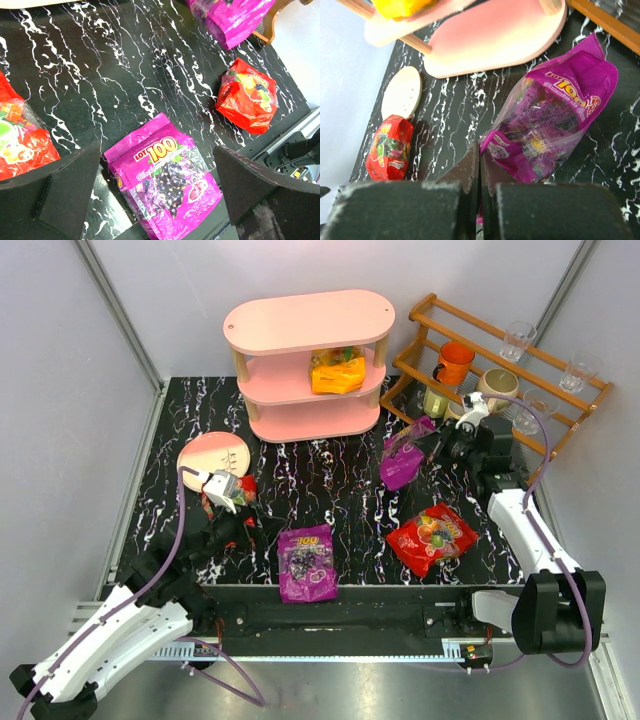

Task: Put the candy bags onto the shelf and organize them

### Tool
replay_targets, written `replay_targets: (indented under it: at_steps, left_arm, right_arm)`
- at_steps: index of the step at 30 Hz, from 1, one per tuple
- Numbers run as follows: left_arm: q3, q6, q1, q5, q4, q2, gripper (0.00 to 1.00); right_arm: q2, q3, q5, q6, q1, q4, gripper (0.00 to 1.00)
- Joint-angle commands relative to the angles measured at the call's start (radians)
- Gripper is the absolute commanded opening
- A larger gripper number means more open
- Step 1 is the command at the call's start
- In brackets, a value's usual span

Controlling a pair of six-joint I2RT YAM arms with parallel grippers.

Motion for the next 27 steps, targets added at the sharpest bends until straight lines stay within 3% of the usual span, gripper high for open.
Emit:
replay_targets:
  at_steps: [1,7,14,22,23,26,27]
  left_arm:
    - [-0.017,-0.017,0.005,-0.026,0.045,-0.013,0.99]
    - [-0.022,-0.011,0.004,-0.03,0.053,-0.008,0.99]
    - [-0.02,-0.009,0.004,-0.039,0.045,-0.013,0.99]
    - [-0.025,-0.015,0.005,-0.047,0.072,-0.008,0.99]
    - [-0.027,-0.015,0.005,-0.046,0.076,-0.008,0.99]
    - [-0.028,-0.014,0.005,-0.043,0.085,0.007,0.99]
    - [-0.028,-0.015,0.005,-0.041,0.091,0.01,0.99]
  right_arm:
    - [-0.051,0.18,-0.015,0.003,0.028,0.024,0.0]
    - [0.005,0.468,0.075,-0.041,0.131,-0.131,0.0]
    - [0.189,0.883,0.028,0.029,0.14,-0.138,0.0]
    - [0.602,1.568,-0.047,0.087,0.177,-0.234,0.0]
    - [0.721,1.754,-0.064,0.095,0.182,-0.259,0.0]
    - [0.951,2.08,-0.089,0.178,0.188,-0.291,0.0]
    - [0.99,2.113,-0.093,0.195,0.188,-0.242,0.0]
